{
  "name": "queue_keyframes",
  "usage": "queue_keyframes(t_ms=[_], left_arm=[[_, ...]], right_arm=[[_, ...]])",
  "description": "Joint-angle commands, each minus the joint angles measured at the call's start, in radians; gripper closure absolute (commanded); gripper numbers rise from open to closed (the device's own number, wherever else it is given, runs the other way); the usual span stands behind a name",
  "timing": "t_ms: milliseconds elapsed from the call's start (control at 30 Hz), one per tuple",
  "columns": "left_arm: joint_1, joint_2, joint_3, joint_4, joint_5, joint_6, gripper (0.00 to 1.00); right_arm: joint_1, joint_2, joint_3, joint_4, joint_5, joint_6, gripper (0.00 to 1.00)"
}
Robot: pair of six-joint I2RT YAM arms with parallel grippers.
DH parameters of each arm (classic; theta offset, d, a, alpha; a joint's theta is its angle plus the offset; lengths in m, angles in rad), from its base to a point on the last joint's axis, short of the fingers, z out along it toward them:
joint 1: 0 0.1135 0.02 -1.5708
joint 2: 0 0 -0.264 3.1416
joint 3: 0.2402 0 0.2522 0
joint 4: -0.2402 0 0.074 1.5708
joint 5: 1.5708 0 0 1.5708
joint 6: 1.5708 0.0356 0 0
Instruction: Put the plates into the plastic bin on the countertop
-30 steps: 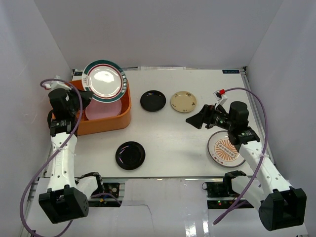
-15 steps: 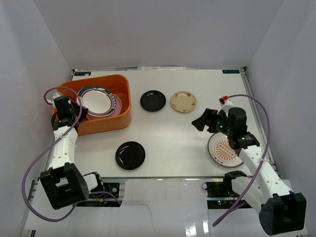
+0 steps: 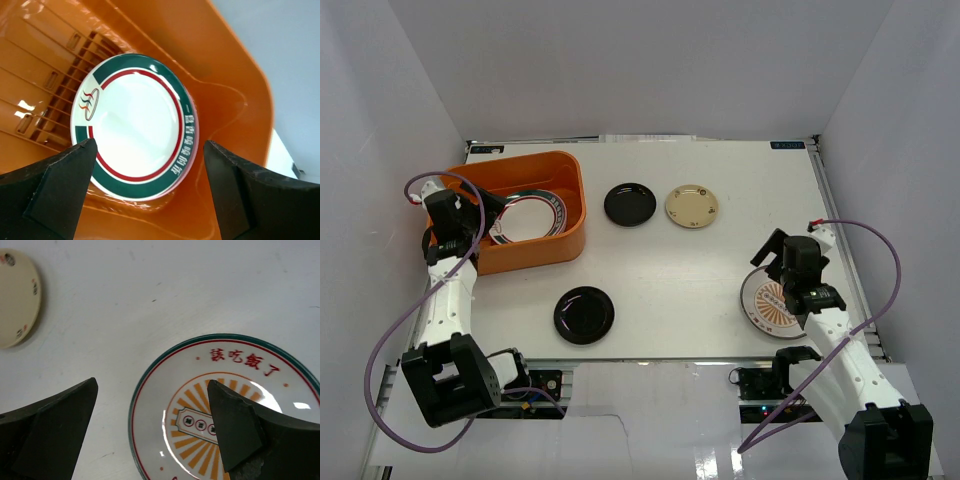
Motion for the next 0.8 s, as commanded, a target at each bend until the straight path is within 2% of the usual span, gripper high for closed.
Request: queue_keyframes(t_ms=[0,67,100,200,300,500,767], left_arm=[[0.004,-0.077,0.002,0.044,0.071,-0.002,0.02],[-0.001,-0.096,0.005,0.061,0.117,-0.008,0.02],[-0.015,-0.110,0.008,0.072,0.159,-0.009,0.02],[-0.054,-0.146,0.026,0.069,0.203,0.000,0.02],[-0.123,-0.209,0.028,0.072,0.215,0.011,0.02],[-0.284,-0.318,0.022,0.070,0.249,0.048,0.02],[-0.374,-0.394,-0.020,0.067,0.379,0.035,0.02]], right_arm=[[-0.086,-0.060,-0.007,-0.074,0.229,0.110,0.03],[-0.139,-0.100,-0.023,-0.079,0.261,0.116,0.03],[-0.203,-0.131,-0.043,-0.079,0.270,0.116,0.04],[-0.284,-0.129,-0.049,-0.093,0.281,0.092,0.04],[-0.306,-0.093,-0.059,-0.136,0.304,0.118,0.04],[-0.413,-0.028,-0.069,-0.165,0.119,0.153,0.03],[-0.464,0.007,-0.118,-0.173,0.068,0.173,0.02]])
